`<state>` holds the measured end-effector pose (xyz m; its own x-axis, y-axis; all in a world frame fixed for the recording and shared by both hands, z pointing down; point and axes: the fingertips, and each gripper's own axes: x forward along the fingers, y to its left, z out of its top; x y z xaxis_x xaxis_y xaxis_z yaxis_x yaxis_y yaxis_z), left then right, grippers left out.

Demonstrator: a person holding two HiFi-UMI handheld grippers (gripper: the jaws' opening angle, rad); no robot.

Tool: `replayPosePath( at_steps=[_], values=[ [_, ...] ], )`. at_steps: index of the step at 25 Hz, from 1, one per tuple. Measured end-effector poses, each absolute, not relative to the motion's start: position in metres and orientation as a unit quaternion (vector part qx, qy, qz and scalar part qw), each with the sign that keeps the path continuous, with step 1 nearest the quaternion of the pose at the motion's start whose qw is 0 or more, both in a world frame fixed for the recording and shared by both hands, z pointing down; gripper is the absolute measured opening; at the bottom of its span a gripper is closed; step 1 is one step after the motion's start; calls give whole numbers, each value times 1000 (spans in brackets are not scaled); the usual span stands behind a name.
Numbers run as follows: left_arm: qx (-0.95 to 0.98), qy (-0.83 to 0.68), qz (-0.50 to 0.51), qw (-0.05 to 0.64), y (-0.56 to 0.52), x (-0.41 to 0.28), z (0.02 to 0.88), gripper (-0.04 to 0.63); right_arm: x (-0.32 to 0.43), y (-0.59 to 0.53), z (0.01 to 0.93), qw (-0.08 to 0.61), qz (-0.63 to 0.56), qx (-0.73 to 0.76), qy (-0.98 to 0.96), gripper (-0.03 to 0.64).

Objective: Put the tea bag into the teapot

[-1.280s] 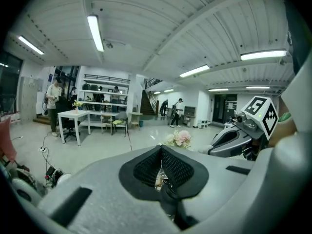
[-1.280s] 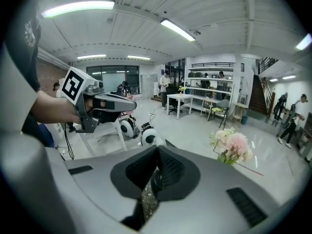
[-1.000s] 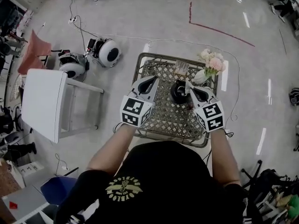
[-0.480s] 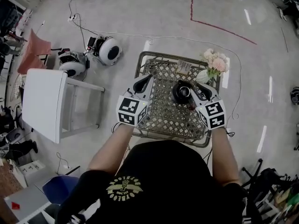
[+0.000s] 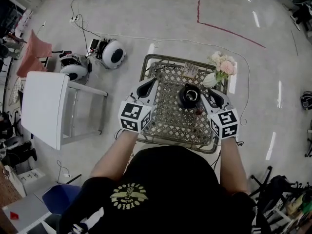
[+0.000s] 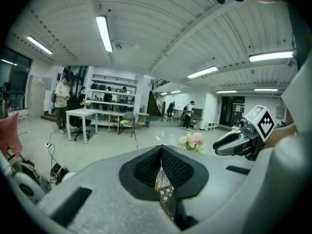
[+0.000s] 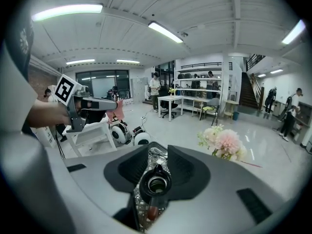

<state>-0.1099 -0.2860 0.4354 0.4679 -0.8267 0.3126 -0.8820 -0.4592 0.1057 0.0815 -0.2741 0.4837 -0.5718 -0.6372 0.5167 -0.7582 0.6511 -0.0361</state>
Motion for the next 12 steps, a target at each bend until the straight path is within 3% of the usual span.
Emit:
replayPosePath(
  at_steps=[5,12],
  values=[
    [854,-502,80,112,-279,-105,412,8,96,-264,464,197,134,419,-876,108],
    [870,-480,75,82,-254,-88,385,8,124,-241,418,126,110,468,-868,51]
  ],
)
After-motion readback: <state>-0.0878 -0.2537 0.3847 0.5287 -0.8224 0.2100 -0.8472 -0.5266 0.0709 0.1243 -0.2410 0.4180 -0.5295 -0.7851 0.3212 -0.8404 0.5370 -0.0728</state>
